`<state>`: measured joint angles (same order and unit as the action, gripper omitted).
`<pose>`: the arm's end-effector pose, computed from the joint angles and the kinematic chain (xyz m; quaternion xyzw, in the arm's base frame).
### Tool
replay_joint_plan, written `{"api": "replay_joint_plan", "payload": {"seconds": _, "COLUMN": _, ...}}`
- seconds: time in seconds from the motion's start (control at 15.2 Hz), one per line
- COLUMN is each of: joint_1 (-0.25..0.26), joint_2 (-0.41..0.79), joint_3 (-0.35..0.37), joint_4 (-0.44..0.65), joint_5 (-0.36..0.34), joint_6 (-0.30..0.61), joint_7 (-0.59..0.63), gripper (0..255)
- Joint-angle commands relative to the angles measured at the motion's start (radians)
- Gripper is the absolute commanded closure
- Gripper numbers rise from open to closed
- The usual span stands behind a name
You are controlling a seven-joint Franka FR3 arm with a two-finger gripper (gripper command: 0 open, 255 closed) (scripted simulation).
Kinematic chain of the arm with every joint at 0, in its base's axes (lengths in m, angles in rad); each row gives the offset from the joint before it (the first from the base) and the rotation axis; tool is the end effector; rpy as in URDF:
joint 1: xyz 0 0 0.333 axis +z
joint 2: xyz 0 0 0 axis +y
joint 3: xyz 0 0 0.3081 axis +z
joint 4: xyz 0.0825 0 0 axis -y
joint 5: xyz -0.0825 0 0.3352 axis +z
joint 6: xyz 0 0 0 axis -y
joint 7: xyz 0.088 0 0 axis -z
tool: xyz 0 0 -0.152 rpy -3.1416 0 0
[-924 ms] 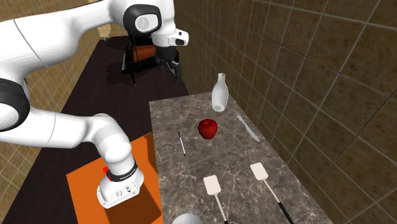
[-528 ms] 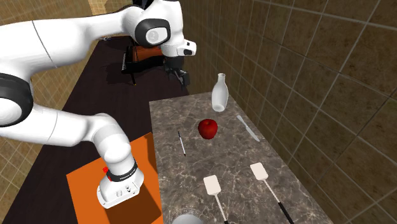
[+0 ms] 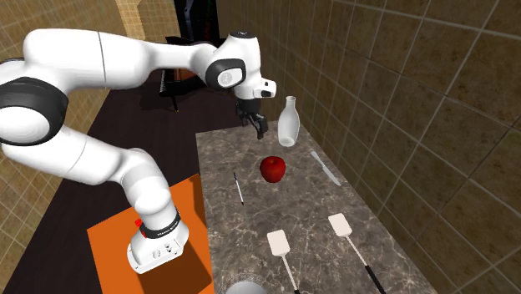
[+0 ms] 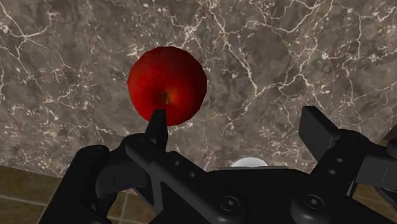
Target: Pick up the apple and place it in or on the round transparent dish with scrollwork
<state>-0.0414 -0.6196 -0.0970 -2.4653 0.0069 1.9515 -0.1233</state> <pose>0.3338 -0.0478 0.4774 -0.9982 0.0011 -0.0551 0.0248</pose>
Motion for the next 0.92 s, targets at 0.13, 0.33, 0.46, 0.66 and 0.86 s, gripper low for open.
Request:
{"api": "replay_joint_plan", "payload": {"seconds": 0.13, "joint_1": -0.024, "joint_2": 0.106, "joint_3": -0.016, "joint_4": -0.027, "joint_5": -0.033, "joint_6": 0.141, "joint_7": -0.004, "gripper": 0}}
{"api": "replay_joint_plan", "payload": {"seconds": 0.33, "joint_1": -0.041, "joint_2": 0.198, "joint_3": -0.029, "joint_4": -0.030, "joint_5": -0.056, "joint_6": 0.240, "joint_7": -0.003, "gripper": 0}}
{"api": "replay_joint_plan", "payload": {"seconds": 0.46, "joint_1": -0.048, "joint_2": 0.241, "joint_3": -0.034, "joint_4": -0.027, "joint_5": -0.066, "joint_6": 0.283, "joint_7": -0.001, "gripper": 0}}
{"api": "replay_joint_plan", "payload": {"seconds": 0.66, "joint_1": -0.048, "joint_2": 0.266, "joint_3": -0.037, "joint_4": -0.048, "joint_5": -0.065, "joint_6": 0.328, "joint_7": -0.003, "gripper": 0}}
{"api": "replay_joint_plan", "payload": {"seconds": 0.86, "joint_1": -0.047, "joint_2": 0.293, "joint_3": -0.040, "joint_4": -0.066, "joint_5": -0.064, "joint_6": 0.374, "joint_7": -0.005, "gripper": 0}}
